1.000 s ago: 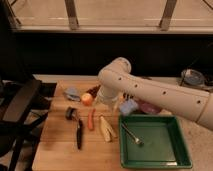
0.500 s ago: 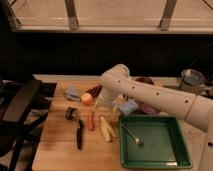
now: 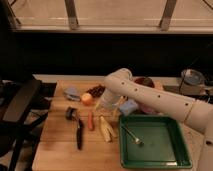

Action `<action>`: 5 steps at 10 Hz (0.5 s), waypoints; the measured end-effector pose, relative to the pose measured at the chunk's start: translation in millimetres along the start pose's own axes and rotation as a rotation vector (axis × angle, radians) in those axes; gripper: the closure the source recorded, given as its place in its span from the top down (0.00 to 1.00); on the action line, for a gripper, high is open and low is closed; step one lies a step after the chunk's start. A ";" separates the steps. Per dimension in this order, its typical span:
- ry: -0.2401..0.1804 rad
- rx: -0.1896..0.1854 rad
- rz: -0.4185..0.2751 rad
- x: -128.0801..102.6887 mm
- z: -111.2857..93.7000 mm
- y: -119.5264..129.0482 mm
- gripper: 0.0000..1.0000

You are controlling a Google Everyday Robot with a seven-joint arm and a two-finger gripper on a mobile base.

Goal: Place banana in metal cup

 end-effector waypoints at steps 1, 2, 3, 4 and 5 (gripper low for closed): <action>-0.002 -0.013 -0.009 0.8 0.5 -2.0 0.65; -0.017 -0.039 -0.029 1.4 7.1 -3.3 0.65; -0.032 -0.047 -0.039 2.2 14.6 -3.3 0.65; -0.055 -0.061 -0.044 4.7 26.9 2.0 0.65; -0.083 -0.080 -0.052 6.2 42.3 5.5 0.65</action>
